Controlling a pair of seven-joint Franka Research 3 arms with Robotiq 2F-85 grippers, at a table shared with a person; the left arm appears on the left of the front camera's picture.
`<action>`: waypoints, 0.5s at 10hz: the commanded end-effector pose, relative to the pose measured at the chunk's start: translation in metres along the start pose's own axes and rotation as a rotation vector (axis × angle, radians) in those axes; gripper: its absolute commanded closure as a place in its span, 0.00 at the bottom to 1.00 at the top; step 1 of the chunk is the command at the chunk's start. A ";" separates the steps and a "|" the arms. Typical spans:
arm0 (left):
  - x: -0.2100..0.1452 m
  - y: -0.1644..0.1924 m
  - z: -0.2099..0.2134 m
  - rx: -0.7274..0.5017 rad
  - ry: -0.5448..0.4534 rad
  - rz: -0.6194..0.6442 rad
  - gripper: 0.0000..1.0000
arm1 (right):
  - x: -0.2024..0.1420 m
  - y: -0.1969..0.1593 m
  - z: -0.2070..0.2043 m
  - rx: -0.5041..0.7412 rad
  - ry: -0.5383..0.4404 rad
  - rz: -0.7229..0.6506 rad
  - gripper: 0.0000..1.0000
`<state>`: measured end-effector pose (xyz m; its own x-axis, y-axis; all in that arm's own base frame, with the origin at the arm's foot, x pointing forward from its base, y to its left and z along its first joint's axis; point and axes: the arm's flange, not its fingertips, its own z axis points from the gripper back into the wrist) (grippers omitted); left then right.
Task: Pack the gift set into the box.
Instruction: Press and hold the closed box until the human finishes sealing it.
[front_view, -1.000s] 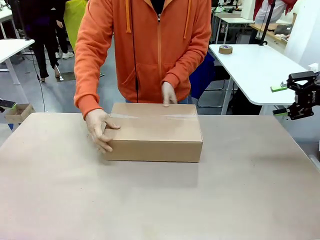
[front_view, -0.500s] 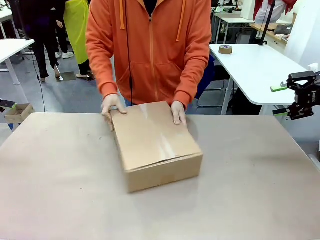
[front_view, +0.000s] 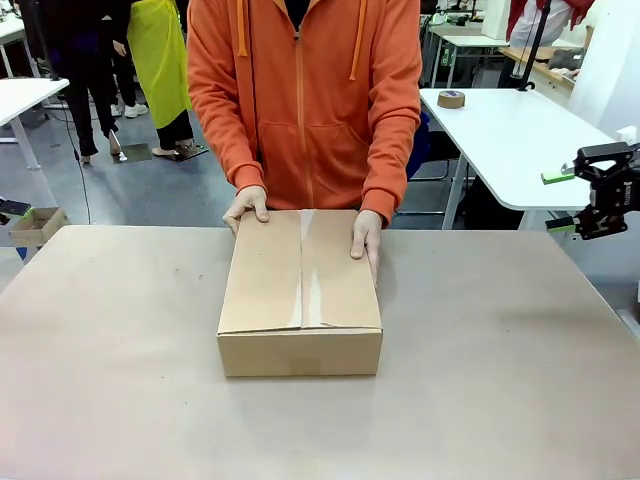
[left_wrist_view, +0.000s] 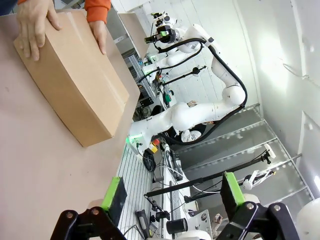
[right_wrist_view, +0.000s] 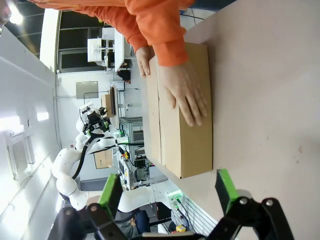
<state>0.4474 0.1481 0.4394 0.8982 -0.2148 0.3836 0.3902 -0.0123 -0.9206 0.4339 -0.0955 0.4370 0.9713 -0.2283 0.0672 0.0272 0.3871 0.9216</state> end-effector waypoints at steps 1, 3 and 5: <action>-0.005 -0.002 -0.001 0.006 0.005 0.006 0.00 | -0.001 -0.002 0.002 -0.003 0.007 0.027 0.00; -0.005 -0.002 -0.001 0.006 0.005 0.006 0.00 | -0.001 -0.002 0.002 -0.003 0.007 0.027 0.00; 0.015 -0.001 -0.028 0.007 0.118 -0.176 0.00 | 0.004 0.019 -0.029 -0.025 0.088 0.185 0.00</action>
<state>0.4506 0.1383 0.4412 0.8686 -0.2447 0.4309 0.4382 -0.0269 -0.8985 0.4362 -0.0847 0.4387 0.9775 -0.1831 0.1044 -0.0222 0.4034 0.9148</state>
